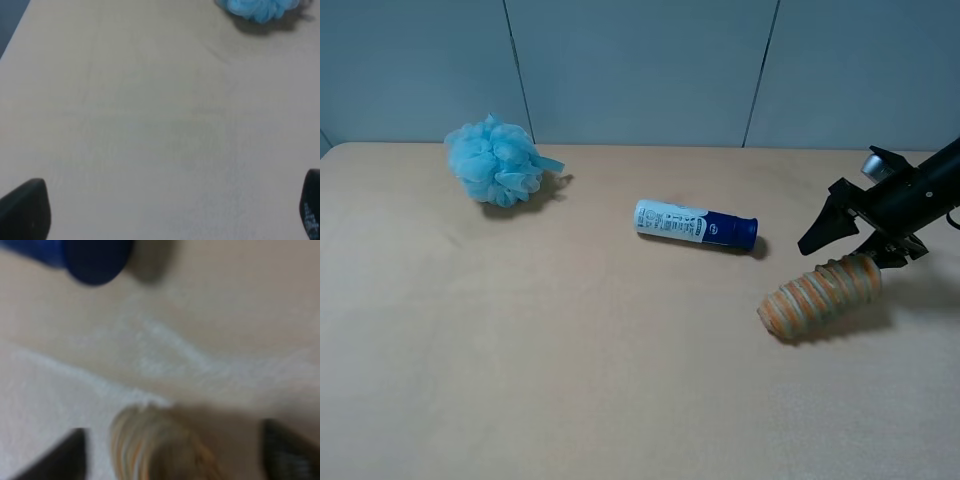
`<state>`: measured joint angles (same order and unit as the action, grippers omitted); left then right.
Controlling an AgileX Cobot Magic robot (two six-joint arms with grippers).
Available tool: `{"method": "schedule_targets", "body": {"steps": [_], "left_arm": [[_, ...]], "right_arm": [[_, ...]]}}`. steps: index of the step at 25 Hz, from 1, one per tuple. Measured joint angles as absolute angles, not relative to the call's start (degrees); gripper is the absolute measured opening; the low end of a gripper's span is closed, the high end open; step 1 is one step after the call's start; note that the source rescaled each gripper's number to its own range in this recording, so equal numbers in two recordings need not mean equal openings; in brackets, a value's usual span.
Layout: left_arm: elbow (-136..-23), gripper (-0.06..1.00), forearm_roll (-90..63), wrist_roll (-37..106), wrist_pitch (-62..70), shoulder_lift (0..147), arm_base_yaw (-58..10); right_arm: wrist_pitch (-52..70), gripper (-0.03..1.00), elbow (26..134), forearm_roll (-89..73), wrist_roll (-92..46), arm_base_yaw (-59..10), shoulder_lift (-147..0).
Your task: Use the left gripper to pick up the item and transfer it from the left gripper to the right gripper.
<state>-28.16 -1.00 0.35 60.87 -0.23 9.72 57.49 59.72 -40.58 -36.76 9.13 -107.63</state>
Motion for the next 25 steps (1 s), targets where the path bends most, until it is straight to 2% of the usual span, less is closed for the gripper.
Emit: {"method": "schedule_targets", "body": {"steps": [1,4,14,25], "left_arm": [[-28.2,1.0,-1.0,0.3,60.9,-0.2,9.7],[-28.2,1.0,-1.0,0.3,60.9,-0.2,9.7],[-28.2,1.0,-1.0,0.3,60.9,-0.2,9.7],[-28.2,1.0,-1.0,0.0,60.9,-0.2,9.7]], "right_arm": [[56.6,0.9,59.7,-40.0,-36.0,9.1,-107.6],[54.6,0.98,59.7,-38.7,-34.3,9.1,-107.6],[54.0,1.0,68.1,-28.9,-25.9,9.1,-105.0],[60.4,1.0,70.1,-24.3,-22.3,9.1,-88.7]]}}
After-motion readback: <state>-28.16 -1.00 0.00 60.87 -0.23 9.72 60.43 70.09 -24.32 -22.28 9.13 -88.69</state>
